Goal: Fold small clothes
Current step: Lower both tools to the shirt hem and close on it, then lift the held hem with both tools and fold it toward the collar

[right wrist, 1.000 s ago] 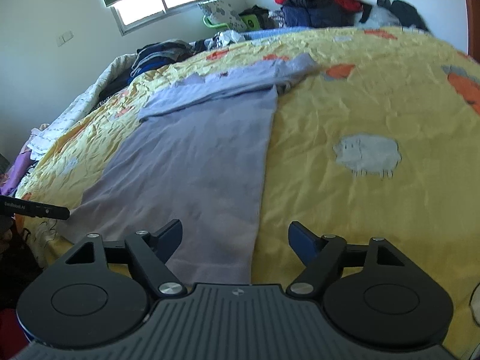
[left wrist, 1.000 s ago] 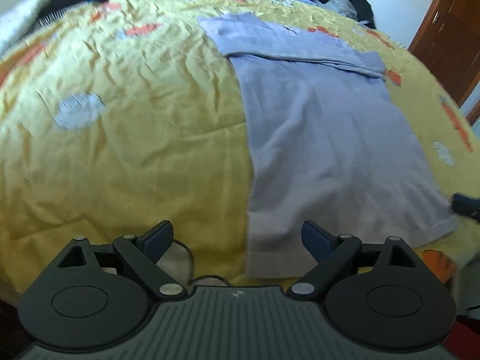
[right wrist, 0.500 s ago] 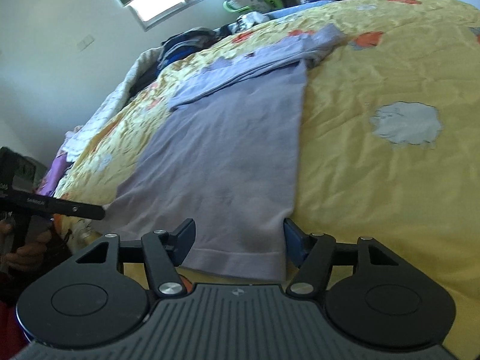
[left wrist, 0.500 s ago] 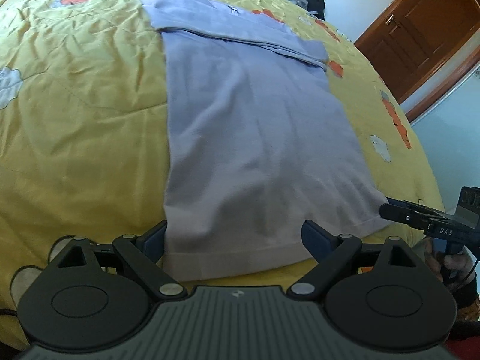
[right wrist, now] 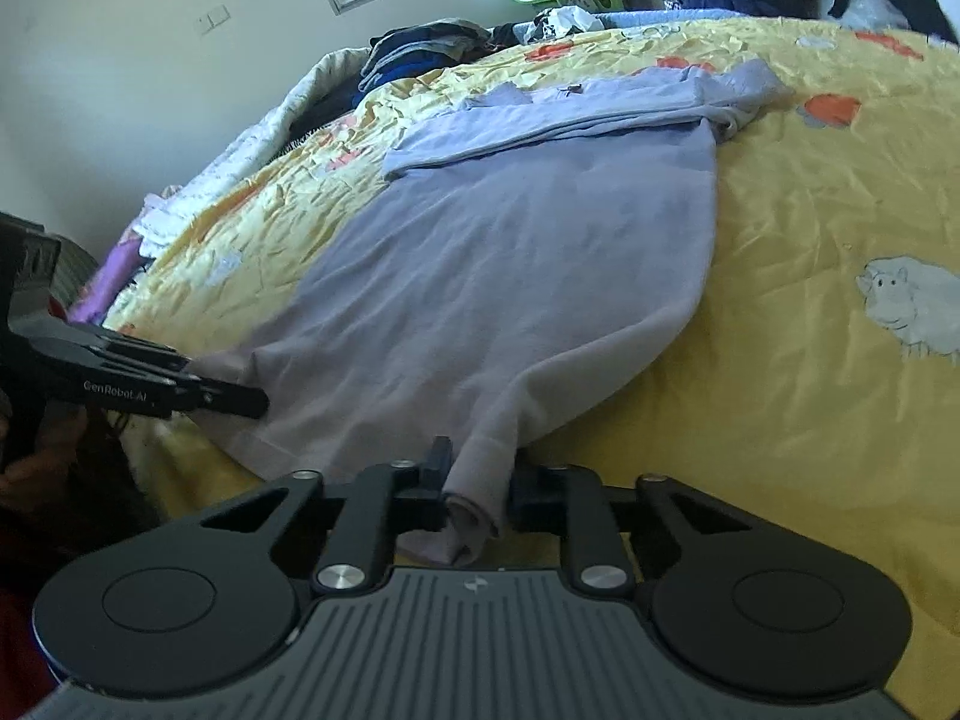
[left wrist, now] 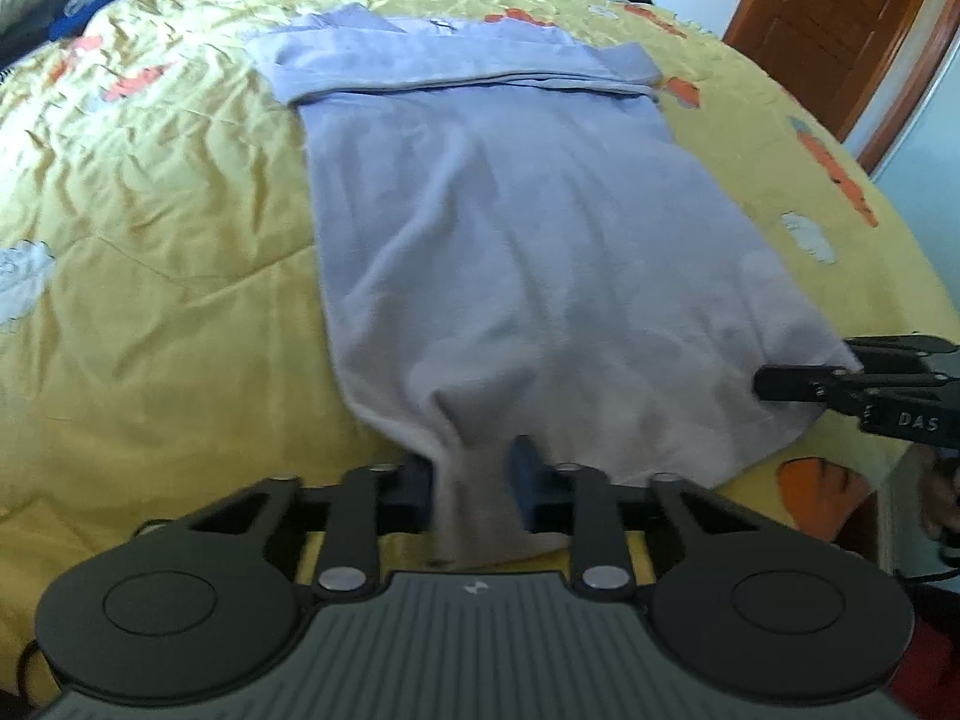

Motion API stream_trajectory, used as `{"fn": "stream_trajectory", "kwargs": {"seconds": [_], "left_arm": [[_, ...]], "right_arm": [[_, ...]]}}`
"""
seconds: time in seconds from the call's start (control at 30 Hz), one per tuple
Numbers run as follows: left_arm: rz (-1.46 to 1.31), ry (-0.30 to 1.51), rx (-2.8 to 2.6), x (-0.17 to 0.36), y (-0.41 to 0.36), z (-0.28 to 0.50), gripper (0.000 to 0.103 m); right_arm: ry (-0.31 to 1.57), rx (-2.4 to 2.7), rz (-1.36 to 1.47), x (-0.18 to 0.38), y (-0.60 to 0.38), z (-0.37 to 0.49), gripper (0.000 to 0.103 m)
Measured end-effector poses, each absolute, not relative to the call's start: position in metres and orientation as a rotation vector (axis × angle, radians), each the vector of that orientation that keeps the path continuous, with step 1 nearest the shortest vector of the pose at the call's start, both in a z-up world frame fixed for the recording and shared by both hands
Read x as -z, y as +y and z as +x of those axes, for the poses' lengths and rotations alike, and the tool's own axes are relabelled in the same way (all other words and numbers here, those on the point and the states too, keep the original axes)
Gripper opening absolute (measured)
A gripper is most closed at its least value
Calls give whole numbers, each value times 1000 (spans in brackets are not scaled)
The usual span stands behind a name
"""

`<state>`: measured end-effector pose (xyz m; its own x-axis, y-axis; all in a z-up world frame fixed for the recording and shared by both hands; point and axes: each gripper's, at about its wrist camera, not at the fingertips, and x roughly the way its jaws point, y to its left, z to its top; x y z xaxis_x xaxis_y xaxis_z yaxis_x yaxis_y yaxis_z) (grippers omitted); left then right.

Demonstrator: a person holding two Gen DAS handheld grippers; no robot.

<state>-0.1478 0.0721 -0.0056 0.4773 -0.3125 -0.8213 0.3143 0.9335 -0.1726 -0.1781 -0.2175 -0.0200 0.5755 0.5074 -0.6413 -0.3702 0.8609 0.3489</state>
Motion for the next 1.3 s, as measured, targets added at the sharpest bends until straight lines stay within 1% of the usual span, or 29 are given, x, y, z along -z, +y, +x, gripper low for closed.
{"fn": "stream_trajectory", "kwargs": {"seconds": [0.03, 0.07, 0.17, 0.37, 0.63, 1.3], "left_arm": [[10, 997, 371, 6, 73, -149, 11], [12, 991, 365, 6, 75, -150, 9], [7, 978, 356, 6, 77, -152, 6], [5, 907, 354, -8, 77, -158, 5], [-81, 809, 345, -35, 83, -150, 4], [-249, 674, 345, -58, 101, -139, 4]], "right_arm": [[809, -513, 174, 20, -218, -179, 15], [806, -511, 164, 20, -217, -180, 13], [789, -501, 166, 18, -219, -184, 11], [695, -498, 198, -1, -223, -180, 11], [572, -478, 223, -27, -227, -164, 11], [463, -420, 239, -49, -231, -153, 11]]}}
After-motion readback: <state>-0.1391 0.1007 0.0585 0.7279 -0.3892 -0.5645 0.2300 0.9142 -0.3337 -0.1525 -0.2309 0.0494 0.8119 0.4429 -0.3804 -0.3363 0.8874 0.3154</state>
